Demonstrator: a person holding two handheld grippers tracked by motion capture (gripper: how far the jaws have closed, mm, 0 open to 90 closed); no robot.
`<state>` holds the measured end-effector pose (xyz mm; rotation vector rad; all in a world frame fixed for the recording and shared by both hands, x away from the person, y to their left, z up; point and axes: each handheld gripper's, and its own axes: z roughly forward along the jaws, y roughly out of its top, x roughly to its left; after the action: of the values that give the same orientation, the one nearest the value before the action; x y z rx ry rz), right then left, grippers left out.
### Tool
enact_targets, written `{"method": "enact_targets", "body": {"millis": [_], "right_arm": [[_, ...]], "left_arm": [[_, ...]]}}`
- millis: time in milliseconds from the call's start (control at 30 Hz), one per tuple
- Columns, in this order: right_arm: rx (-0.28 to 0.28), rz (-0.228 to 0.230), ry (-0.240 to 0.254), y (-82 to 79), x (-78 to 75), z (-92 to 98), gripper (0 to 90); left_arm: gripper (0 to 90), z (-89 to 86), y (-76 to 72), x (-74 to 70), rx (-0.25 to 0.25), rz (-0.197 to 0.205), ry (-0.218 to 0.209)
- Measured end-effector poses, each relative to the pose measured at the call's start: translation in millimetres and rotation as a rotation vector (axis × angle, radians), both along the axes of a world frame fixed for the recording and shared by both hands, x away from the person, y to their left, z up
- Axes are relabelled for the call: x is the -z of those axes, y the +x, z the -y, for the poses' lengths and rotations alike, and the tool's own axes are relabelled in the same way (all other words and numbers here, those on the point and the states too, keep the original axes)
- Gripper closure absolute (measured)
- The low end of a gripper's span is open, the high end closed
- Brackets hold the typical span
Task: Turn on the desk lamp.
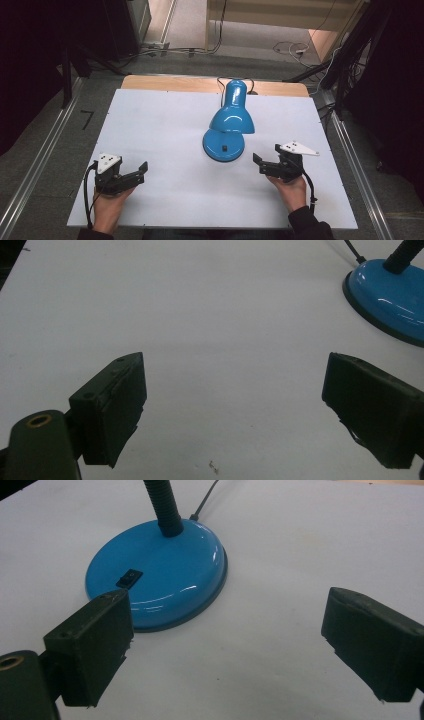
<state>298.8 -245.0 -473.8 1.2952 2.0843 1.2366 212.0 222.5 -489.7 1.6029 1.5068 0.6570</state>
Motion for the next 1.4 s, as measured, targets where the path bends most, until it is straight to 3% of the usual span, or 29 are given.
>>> {"method": "enact_targets", "body": {"millis": [200, 567, 733, 1400], "right_arm": [[0.023, -0.004, -0.009, 3.8, 0.9, -7.0, 4.8], [0.002, 0.014, -0.025, 5.9, 1.3, -24.3, 5.3], [-0.013, 0.017, -0.002, 6.4, 1.0, -28.8, 12.3], [-0.033, 0.0, 0.015, 15.6, 4.7, -47.9, 13.1]], "left_arm": [[11.2, -0.4, 0.0, -0.1, 0.001, 0.0, 0.0], [11.2, -0.5, -0.1, -0.4, 0.003, 0.003, -0.007], [11.2, -0.7, -0.4, -0.8, 0.003, 0.004, -0.008], [11.6, -1.1, -0.3, -1.0, 0.006, 0.003, -0.012]]}}
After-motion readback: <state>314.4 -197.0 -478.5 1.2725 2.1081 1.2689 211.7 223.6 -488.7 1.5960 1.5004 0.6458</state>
